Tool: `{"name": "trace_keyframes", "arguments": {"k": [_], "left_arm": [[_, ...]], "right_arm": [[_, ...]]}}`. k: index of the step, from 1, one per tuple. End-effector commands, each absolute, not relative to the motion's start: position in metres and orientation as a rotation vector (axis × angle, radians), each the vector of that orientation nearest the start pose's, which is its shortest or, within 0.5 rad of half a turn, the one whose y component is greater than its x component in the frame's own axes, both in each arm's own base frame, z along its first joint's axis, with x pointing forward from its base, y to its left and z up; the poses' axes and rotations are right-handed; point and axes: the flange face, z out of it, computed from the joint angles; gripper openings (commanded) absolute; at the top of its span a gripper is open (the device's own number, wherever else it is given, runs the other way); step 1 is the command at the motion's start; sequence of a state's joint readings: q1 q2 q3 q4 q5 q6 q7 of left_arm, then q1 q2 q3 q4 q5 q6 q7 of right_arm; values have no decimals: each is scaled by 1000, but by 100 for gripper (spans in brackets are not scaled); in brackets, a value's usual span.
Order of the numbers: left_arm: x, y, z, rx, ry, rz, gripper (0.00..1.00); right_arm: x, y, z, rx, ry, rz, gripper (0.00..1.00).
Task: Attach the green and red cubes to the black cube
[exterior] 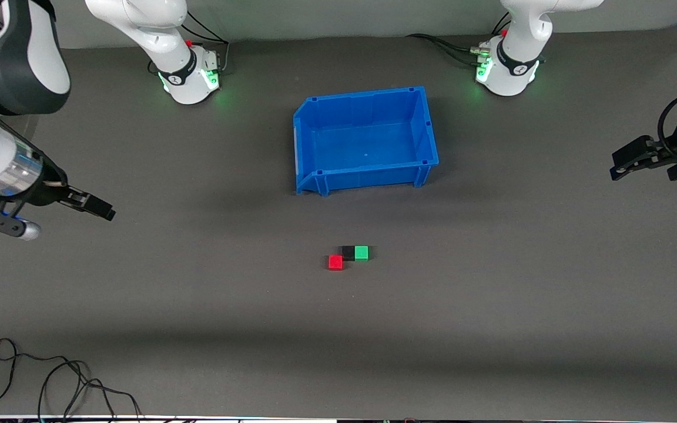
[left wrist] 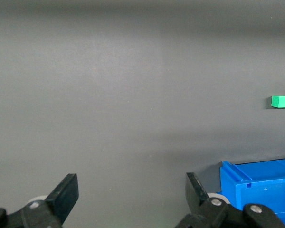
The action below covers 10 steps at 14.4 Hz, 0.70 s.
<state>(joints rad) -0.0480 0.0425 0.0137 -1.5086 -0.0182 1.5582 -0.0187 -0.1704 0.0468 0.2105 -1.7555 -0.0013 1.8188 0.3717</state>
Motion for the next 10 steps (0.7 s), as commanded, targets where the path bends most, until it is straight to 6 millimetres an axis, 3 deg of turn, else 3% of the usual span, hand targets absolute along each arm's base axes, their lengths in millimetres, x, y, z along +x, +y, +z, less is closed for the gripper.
{"name": "trace_keyframes", "arguments": {"k": [1,3,5,10], "left_arm": [[552,-23,633,-3166,37,-31,100],[555,-25,634,-3165,34,-30,100],[554,-25,636,-3165,35,-23,100],[556,-23,638,-3154,44,-21,100]], "right_arm": [[576,20,561,-3076,418,-35,100],[576,16,572,-3075,410,-18,100],[575,13,578,-3105,271,-5,100],[573,12,587,-3105,263,22,100]]}}
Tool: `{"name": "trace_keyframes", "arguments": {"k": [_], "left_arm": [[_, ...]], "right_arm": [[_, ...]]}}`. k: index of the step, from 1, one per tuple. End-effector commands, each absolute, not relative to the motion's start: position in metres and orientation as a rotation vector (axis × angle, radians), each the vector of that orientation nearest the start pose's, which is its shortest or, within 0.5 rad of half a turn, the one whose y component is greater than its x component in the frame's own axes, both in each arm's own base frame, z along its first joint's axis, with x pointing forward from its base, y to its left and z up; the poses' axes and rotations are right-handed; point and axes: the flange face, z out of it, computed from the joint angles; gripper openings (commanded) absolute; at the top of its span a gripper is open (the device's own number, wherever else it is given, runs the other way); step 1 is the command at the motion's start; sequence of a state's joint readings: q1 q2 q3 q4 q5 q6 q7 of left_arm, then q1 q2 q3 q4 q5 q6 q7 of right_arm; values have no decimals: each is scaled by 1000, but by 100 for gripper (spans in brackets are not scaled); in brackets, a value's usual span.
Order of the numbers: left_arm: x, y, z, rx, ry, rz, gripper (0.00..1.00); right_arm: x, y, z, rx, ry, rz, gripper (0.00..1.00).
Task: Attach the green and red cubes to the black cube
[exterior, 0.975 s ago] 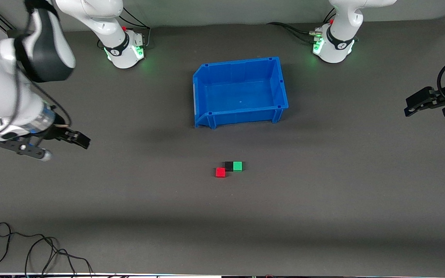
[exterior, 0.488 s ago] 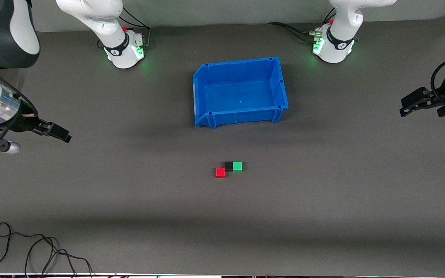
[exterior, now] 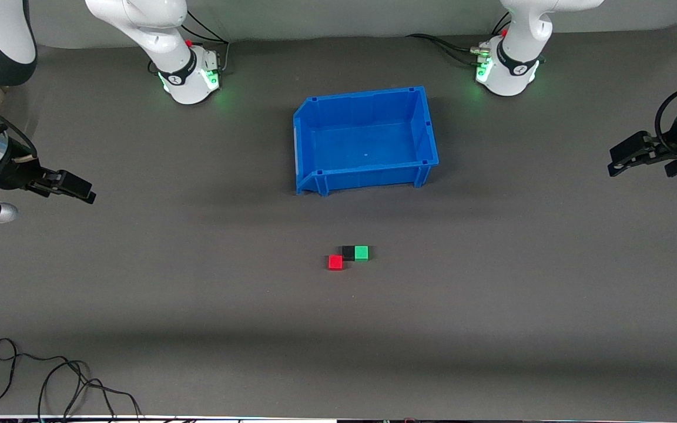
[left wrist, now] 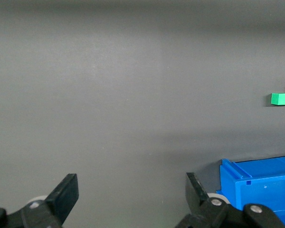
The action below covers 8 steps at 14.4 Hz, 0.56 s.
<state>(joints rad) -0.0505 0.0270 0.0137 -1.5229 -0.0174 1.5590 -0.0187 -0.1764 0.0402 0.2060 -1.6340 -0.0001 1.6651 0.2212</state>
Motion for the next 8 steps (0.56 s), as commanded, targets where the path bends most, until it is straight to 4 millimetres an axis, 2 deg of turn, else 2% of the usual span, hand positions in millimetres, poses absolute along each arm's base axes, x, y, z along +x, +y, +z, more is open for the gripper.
{"name": "trace_keyframes", "arguments": {"k": [1,3,8], "left_arm": [[557,-22,636,-3153,42,-17,100],[557,-23,637,-3155,46,-21,100],[559,-23,636,-3153,46,-21,100]], "right_arm": [[573,13,588,-3105,248,17,100],[573,12,587,-3109,187,21,100],[574,6,586,-3104,199,16,100]]}}
